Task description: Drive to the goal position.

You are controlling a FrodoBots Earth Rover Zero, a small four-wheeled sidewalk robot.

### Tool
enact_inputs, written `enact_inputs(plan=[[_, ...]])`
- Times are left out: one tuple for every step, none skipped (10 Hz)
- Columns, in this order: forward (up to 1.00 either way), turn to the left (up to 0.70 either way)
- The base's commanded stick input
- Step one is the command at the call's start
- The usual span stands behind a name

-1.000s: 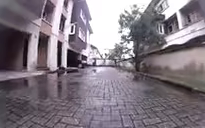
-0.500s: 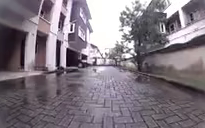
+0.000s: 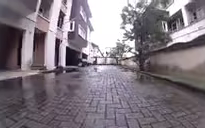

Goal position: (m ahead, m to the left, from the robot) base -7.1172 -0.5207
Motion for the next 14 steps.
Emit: enact_inputs(plan=[[0.7, 0.0], [0.7, 0.0], [0.7, 0.0], [0.7, 0.0], [0.7, 0.0], [0.7, 0.0], [0.7, 0.0], [0.7, 0.0], [0.7, 0.0], [0.7, 0.0], [0.7, 0.0], [0.7, 0.0], [0.7, 0.0], [0.7, 0.0]])
